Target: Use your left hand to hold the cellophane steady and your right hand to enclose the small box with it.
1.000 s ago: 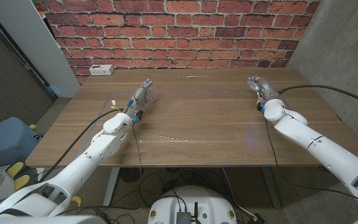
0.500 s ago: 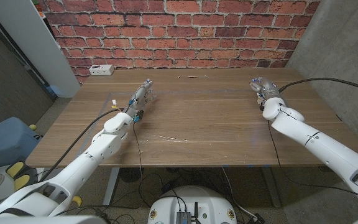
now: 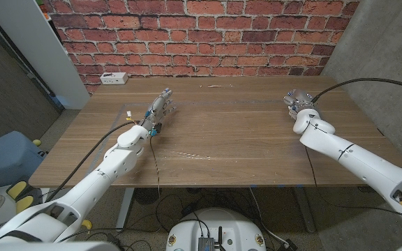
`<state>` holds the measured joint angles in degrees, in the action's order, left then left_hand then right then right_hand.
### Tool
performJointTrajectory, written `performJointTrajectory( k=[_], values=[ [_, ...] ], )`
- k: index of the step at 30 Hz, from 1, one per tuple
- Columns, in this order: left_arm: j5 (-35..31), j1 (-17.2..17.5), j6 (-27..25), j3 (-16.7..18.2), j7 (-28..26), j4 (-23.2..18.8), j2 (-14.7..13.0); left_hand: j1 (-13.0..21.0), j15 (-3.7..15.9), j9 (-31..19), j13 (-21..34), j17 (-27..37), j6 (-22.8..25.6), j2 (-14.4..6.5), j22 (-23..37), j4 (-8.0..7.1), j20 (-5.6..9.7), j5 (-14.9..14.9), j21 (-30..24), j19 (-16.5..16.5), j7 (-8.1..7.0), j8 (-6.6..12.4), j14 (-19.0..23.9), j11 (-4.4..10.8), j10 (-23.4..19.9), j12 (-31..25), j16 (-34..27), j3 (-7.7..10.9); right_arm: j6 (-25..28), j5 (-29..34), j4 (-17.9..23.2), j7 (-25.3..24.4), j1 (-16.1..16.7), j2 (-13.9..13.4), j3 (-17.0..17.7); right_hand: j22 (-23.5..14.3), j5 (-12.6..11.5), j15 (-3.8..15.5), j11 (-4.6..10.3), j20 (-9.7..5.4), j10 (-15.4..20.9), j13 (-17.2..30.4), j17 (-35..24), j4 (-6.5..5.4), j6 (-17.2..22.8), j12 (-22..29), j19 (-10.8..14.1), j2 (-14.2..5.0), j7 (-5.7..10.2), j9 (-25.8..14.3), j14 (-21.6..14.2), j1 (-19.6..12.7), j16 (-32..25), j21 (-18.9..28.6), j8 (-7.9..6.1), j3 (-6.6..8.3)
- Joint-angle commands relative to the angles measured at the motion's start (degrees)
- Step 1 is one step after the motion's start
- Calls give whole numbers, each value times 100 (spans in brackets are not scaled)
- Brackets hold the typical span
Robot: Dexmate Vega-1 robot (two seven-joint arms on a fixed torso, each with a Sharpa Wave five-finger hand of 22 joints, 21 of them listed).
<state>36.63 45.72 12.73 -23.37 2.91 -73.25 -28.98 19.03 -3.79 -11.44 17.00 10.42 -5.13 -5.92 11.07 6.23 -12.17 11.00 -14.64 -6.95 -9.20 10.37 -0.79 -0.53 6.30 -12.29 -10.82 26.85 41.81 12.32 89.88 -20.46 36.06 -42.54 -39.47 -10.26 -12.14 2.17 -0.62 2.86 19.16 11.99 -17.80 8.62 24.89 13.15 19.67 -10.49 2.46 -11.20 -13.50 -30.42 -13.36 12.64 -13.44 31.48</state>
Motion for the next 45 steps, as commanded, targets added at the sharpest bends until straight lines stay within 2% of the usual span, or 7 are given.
performJointTrajectory(
  k=[1, 17, 22, 27, 35, 41, 45],
  values=[
    [8, -39, 5, -10, 47, 61, 24, -55, -13, 5, -3, -7, -4, 10, 12, 13, -18, -2, 12, -61, -4, 27, 27, 10, -1, 13, -29, 24, 895, 365, -30, 354, -298, 20, -445, -18, -14, 90, 41, -57, 28, -7, 8, 16, 41, 10, 25, 8, 20, 0, 30, -76, -8, 39, 7, 42],
    [24, -42, 23, 0, 72, 89, 29, -79, -20, 33, -48, -6, 4, 7, 15, 15, -18, -5, 19, -67, 3, 30, 55, -3, -5, 18, -26, 21, 1490, 244, -202, 856, -620, 45, -765, -18, 26, 120, 113, -116, -398, -10, 60, -11, -365, -186, -90, 50, 107, -5, 348, -165, 96, -27, 222, -12],
    [19, -55, 15, -9, 82, 103, 30, -85, -24, 39, -60, -5, 3, 5, 16, 15, -18, -5, 21, -69, 1, 30, 64, -6, -1, 21, -26, 21, 1698, 243, -315, 1053, -802, 66, -968, -16, 78, 14, 130, -147, -960, -12, 202, 53, -793, -277, -663, 221, 139, -10, 968, -235, 274, -199, 290, -142],
    [19, -66, 22, -7, 80, 122, 40, -91, -15, 46, -74, -5, 0, 3, 16, 16, -18, -5, 24, -68, -6, 29, 79, 9, -2, 22, -28, 21, 1844, 203, -476, 1148, -950, 147, -1102, -13, 98, -121, 141, 108, -1202, -15, 281, 53, -956, -265, -1140, 289, 142, -9, 1277, -234, 286, -256, 284, -218],
    [24, -80, -2, -5, 63, 133, 48, -102, -44, 56, -98, -4, -1, -1, 17, 17, -17, -6, 29, -70, -5, 29, 134, 9, -1, 25, -42, 22, 1798, 10, -781, 1431, -1171, 205, -1267, -13, 111, -91, 152, 442, -1166, -18, 338, 39, -928, -199, -797, 257, 137, -7, 1115, -258, 161, -72, 243, -249],
    [17, -106, -18, -12, 75, 157, 44, -109, -78, 62, -112, -2, -2, -4, 18, 18, -18, -6, 32, -70, -5, 29, 162, 7, 6, 29, -47, 23, 1785, -152, -1078, 1695, -1380, 296, -1402, -26, 109, 114, 241, 830, -1192, -31, 395, 37, -1172, -171, 173, 159, 168, -3, 147, -404, -249, 232, 259, -297],
    [22, -129, -42, -15, 88, 177, 45, -115, -82, 65, -121, -1, 1, -6, 18, 17, -17, -6, 34, -71, -1, 30, 170, 12, 1, 27, -47, 23, 1844, -132, -1239, 1625, -1459, 401, -1483, -55, 106, 390, 301, 374, -923, -42, 279, -1, -990, -81, 981, 41, 164, -3, -756, -604, -703, 500, 156, -326]
  ],
)
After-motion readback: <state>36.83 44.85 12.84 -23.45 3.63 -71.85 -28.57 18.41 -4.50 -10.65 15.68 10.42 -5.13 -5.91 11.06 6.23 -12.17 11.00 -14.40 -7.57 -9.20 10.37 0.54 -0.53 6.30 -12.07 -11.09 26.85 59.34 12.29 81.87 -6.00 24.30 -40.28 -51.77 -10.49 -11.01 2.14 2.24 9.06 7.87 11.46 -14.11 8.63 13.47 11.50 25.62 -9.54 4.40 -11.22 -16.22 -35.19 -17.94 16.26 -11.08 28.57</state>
